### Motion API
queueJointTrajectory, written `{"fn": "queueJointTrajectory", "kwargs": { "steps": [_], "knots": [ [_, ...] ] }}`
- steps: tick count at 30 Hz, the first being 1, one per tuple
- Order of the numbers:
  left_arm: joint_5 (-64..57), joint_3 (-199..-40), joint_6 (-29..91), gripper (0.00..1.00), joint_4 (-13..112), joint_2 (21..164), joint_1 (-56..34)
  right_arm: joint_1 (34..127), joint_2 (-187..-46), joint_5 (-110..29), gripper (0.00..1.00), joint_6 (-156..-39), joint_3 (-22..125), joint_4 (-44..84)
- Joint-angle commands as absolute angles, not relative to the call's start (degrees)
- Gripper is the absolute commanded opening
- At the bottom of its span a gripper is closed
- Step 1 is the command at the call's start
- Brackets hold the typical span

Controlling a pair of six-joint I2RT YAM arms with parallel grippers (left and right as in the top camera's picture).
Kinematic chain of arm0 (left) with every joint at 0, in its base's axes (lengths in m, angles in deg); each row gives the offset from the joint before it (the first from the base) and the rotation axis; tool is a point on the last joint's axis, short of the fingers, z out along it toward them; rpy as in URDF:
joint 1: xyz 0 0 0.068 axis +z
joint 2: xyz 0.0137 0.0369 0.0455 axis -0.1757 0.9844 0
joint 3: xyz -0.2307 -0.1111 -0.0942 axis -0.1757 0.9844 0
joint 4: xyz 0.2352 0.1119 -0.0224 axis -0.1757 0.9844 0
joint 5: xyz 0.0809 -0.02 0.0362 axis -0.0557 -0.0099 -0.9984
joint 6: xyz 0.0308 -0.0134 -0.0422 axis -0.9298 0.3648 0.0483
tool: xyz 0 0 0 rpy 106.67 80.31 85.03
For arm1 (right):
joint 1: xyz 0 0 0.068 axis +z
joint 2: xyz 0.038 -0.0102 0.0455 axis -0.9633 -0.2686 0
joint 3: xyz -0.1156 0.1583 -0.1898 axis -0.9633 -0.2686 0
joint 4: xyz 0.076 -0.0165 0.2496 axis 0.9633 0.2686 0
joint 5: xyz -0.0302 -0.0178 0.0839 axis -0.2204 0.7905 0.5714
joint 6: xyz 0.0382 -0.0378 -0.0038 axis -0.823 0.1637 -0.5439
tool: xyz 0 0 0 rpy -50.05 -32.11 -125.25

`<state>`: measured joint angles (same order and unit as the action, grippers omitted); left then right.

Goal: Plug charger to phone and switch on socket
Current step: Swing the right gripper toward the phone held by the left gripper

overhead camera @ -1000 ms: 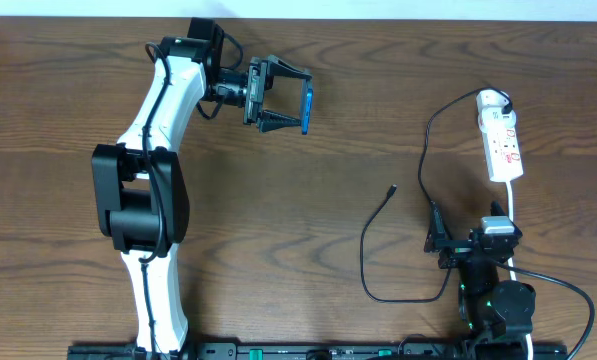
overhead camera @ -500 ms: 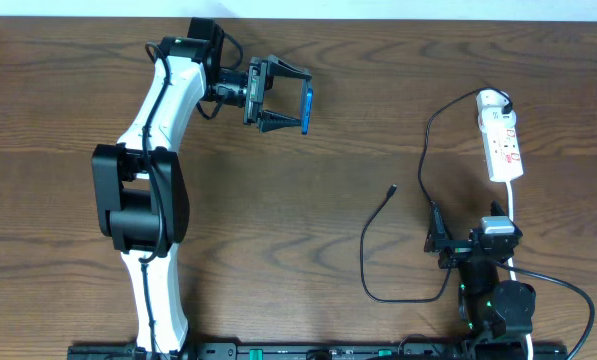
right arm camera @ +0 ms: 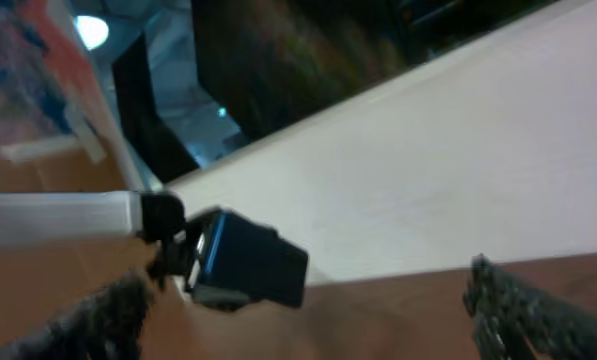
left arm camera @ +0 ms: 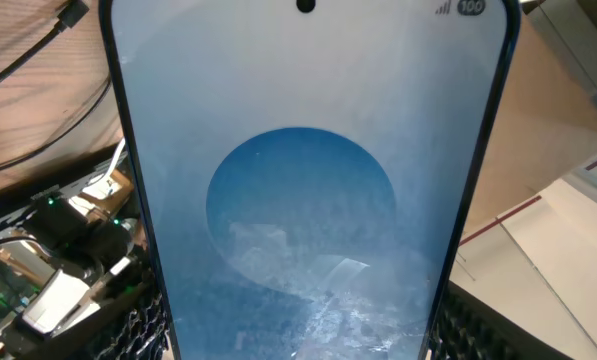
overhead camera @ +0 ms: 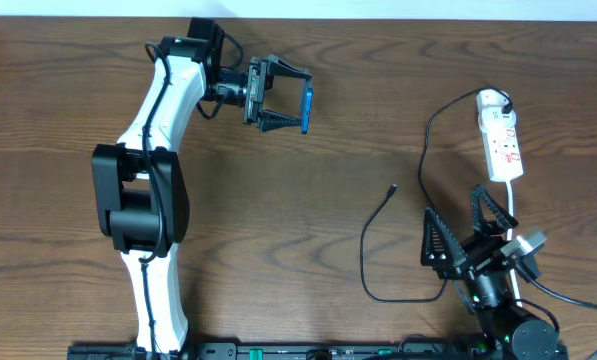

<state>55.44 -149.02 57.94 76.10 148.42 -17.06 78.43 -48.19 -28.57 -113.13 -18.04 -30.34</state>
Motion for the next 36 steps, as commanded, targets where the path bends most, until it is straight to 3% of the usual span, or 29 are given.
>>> {"fn": "queueJointTrajectory", "kwargs": {
  "steps": [1, 5, 7, 8, 11, 14, 16, 20, 27, 33, 36],
  "knots": [
    [58.63, -149.5, 58.47, 0.75, 76.36, 146.25, -16.99, 78.15, -53.76, -25.83, 0.99, -106.95, -6.04, -20.44],
    [58.63, -149.5, 58.47, 0.75, 76.36, 146.25, -16.99, 78.15, -71.62, -26.9, 0.99, -96.09, 15.38, 2.79],
    [58.63, -149.5, 58.47, 0.75, 76.36, 146.25, -16.99, 78.15, -81.52, -21.35, 0.99, -94.34, 26.0, 11.54],
    [58.63, -149.5, 58.47, 0.75, 76.36, 146.25, -16.99, 78.17, -87.0, -11.91, 0.99, -94.38, 31.07, 14.05],
    [58.63, -149.5, 58.47, 0.75, 76.39, 146.25, -16.99, 78.56, -95.2, 7.02, 0.99, -97.62, 34.98, 8.04],
    [58.63, -149.5, 58.45, 0.75, 76.36, 146.25, -16.99, 80.92, -100.45, 8.29, 0.99, -103.87, 37.37, 5.64],
    [58.63, -149.5, 58.45, 0.75, 76.39, 146.25, -16.99, 84.99, -104.16, 1.03, 0.99, -103.6, 41.39, 11.84],
    [58.63, -149.5, 58.45, 0.75, 76.36, 146.25, -16.99, 99.22, -112.95, -28.87, 0.99, -101.68, 53.34, 27.32],
    [58.61, -149.5, 58.32, 0.75, 76.36, 146.25, -16.99, 114.69, -129.54, -57.79, 0.99, -108.72, 74.35, 41.31],
    [58.61, -149.5, 58.23, 0.75, 76.36, 146.25, -16.99, 118.25, -138.83, -67.36, 0.98, -114.9, 81.1, 43.16],
    [58.61, -149.5, 58.23, 0.75, 76.36, 146.25, -16.99, 118.6, -141.67, -70.01, 0.88, -117.59, 81.1, 42.2]
  ]
}}
